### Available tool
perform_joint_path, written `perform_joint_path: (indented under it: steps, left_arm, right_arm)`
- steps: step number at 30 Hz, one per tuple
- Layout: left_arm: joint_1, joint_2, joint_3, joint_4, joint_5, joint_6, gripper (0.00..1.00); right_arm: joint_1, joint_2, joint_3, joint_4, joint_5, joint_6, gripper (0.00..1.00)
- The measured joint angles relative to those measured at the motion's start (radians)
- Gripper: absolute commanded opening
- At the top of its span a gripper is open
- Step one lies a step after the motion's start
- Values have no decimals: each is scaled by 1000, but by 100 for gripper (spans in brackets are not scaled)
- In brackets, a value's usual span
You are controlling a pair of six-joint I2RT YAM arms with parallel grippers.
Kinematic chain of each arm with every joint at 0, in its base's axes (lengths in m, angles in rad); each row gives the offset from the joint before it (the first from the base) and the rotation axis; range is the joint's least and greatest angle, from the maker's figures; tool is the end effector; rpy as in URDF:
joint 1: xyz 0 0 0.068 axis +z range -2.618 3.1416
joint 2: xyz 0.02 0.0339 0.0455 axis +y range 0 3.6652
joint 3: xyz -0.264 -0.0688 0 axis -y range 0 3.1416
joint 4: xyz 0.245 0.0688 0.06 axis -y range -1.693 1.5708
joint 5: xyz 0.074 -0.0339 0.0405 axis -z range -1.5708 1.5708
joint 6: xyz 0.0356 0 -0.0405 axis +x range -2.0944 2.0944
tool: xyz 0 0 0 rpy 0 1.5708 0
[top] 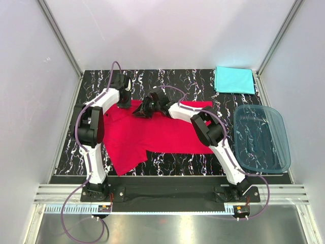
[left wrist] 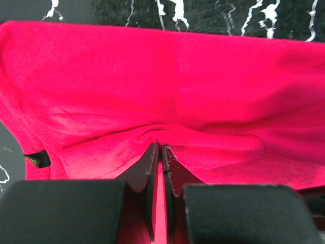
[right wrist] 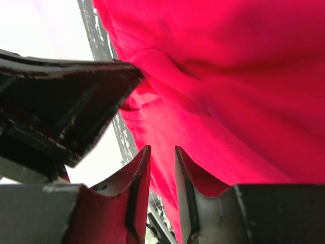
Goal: Fold and stack the t-shirts
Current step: Fold the tshirt
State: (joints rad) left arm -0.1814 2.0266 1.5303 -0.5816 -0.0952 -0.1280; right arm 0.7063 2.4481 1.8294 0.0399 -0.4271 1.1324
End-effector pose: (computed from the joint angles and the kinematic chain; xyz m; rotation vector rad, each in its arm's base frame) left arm 0.4255 -0.0746 0.1902 0.0389 2.6402 0.0219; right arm 0.4062 0.3659 0.1308 0.2411 2.4975 1.4000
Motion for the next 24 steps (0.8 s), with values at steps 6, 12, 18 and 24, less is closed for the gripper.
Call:
perform_joint_path:
  steps: [6,12,18,24]
  left_arm:
    - [0,7,2,-1,9,0,9]
    - [0,7,2,0,16,-4,10]
    - [0,7,2,-1,21,-5,10]
    - [1,7,1,0,33,-12,10]
  right_arm:
    - [6,47,69,-8,13,-19,37]
    - [13,79,105,-30,45,-30,39]
    - [21,108,125,-32,78,-18,38]
    - [23,130,167,-36,117,-4,36]
